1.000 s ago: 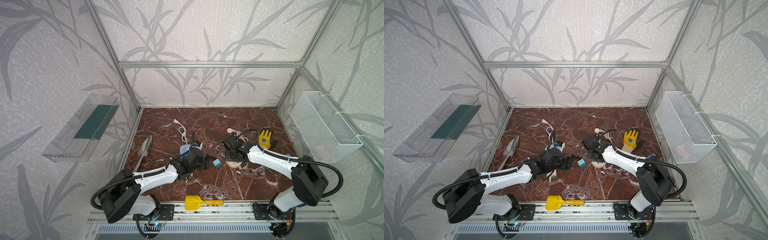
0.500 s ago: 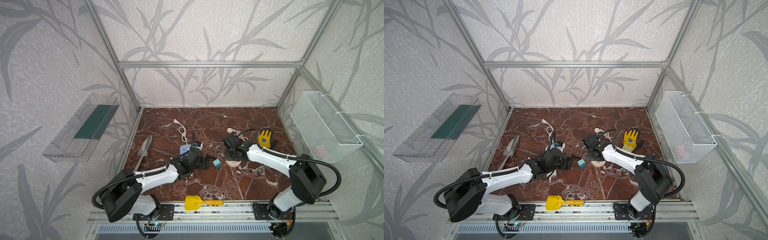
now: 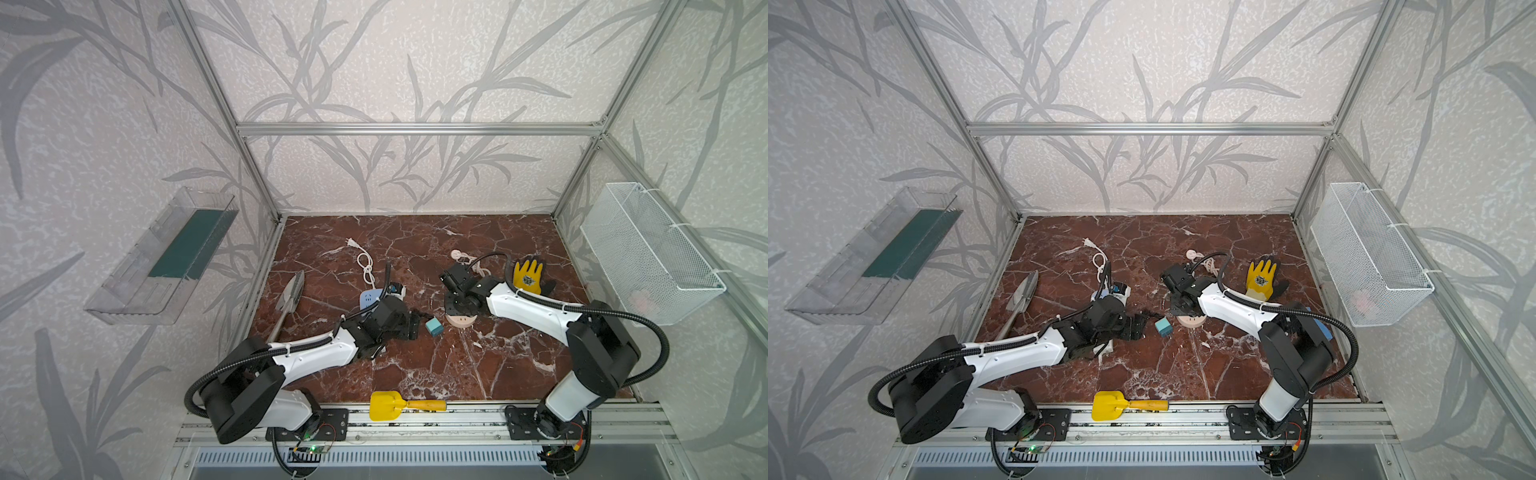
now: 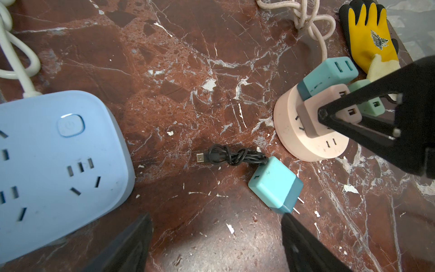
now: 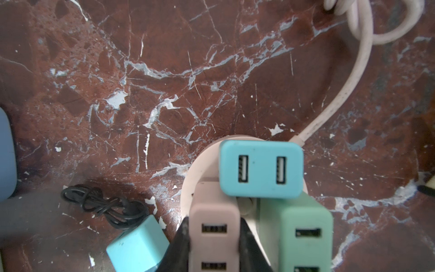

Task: Insert plugs into power strip
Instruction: Insert the plug into the socket.

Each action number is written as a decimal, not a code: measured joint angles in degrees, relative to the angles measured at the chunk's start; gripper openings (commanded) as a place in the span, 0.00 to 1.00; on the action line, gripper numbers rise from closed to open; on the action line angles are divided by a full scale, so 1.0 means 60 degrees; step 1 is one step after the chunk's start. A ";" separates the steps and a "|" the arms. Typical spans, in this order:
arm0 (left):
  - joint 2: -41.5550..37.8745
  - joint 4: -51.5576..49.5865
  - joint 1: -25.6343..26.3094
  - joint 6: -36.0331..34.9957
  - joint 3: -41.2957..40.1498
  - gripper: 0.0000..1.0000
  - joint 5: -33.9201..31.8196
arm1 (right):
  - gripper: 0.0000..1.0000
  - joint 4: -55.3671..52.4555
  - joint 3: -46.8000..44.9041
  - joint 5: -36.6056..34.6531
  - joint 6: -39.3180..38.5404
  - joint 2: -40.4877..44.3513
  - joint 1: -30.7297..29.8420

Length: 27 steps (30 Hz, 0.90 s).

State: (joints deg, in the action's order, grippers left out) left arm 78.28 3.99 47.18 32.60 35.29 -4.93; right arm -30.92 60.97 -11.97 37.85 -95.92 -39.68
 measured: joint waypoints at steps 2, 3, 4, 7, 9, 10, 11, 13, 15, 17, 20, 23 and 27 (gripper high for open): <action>0.0000 0.0000 0.0000 0.0000 0.0000 0.86 0.0015 | 0.00 -0.0022 0.0033 0.0000 0.0000 0.0000 0.0000; 0.0000 0.0000 0.0000 0.0000 0.0000 0.86 0.0015 | 0.00 -0.0029 0.0073 0.0000 0.0000 0.0004 0.0000; 0.0000 0.0000 0.0000 0.0000 0.0000 0.86 0.0015 | 0.00 -0.0040 0.0091 0.0000 -0.0004 0.0015 0.0000; 0.0000 0.0000 0.0000 0.0007 0.0000 0.86 0.0015 | 0.00 -0.0135 0.0160 0.0004 -0.0004 0.0102 0.0000; 0.0000 0.0000 0.0000 0.0033 0.0000 0.86 0.0011 | 0.00 -0.0215 0.0208 0.0011 -0.0015 0.0106 0.0000; 0.0000 0.0000 0.0000 0.0044 0.0000 0.86 0.0007 | 0.00 -0.0244 0.0226 0.0015 -0.0029 0.0106 0.0004; -0.0004 0.0000 0.0000 0.0069 0.0000 0.86 0.0004 | 0.00 -0.0291 0.0262 0.0025 -0.0036 0.0098 0.0007; -0.0004 0.0000 0.0000 0.0098 0.0000 0.86 -0.0018 | 0.01 -0.0386 0.0339 0.0055 -0.0044 0.0058 0.0011; -0.0004 -0.0007 0.0000 0.0135 0.0000 0.86 -0.0025 | 0.04 -0.0517 0.0412 0.0095 -0.0080 0.0044 0.0044; -0.0004 -0.0029 0.0000 0.0168 0.0007 0.86 -0.0022 | 0.07 -0.0710 0.0459 0.0153 -0.0219 0.0055 0.0055; -0.0004 -0.0186 0.0000 0.0160 0.0098 0.86 0.0007 | 0.11 -0.0936 0.0535 0.0244 -0.0339 0.0069 0.0073; 0.0000 -0.0248 0.0000 0.0149 0.0240 0.86 0.0033 | 0.17 -0.1158 0.0597 0.0317 -0.0441 0.0080 0.0073; 0.0000 -0.0342 0.0000 0.0131 0.0342 0.86 0.0055 | 0.28 -0.1373 0.0637 0.0342 -0.0528 0.0095 0.0102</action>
State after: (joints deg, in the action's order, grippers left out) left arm 78.28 1.93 47.18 33.39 37.34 -4.60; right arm -39.16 64.79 -9.91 34.68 -95.35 -39.07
